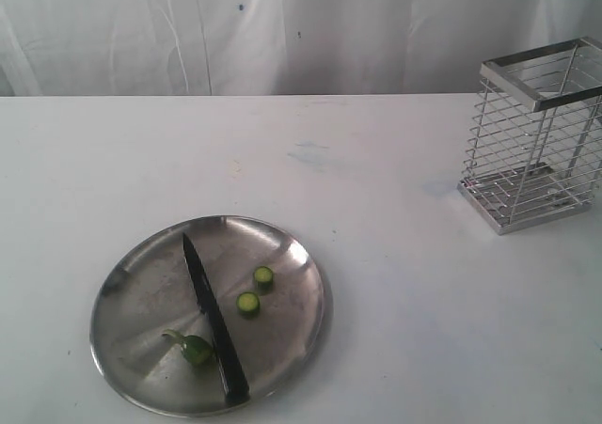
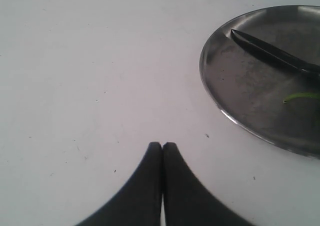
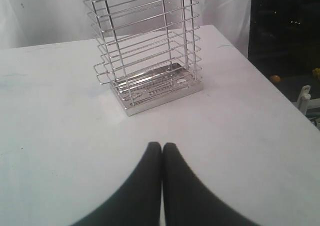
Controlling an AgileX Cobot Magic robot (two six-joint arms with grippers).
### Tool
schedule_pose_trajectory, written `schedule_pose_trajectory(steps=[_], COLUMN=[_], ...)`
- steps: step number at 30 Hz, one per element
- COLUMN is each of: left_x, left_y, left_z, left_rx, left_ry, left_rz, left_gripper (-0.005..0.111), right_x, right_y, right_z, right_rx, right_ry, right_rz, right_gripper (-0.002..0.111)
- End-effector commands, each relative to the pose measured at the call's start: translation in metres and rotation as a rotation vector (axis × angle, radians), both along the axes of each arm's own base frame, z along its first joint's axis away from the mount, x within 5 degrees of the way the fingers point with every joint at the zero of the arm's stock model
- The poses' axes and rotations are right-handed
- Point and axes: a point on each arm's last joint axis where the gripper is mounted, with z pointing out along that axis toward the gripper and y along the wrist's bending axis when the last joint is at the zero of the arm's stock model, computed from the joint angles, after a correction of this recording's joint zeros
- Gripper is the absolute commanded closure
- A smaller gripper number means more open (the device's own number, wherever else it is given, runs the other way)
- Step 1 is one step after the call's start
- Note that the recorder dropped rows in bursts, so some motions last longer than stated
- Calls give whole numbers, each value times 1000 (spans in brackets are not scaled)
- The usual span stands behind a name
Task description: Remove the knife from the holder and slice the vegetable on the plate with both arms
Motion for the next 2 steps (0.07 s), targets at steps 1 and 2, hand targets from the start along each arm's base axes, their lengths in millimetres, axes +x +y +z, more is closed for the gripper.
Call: schedule_pose_trajectory(steps=[1,2], left_x=[0,0], left_y=[0,0], left_z=[0,0], left_rx=[-14,-14], left_ry=[-8,-8], left_rz=[4,4], left_gripper=[107,107], right_x=[0,0], right_y=[0,0], right_z=[2,2], right_rx=[-10,-10], right_ry=[-10,-10], right_rz=[5,5], right_gripper=[108,108])
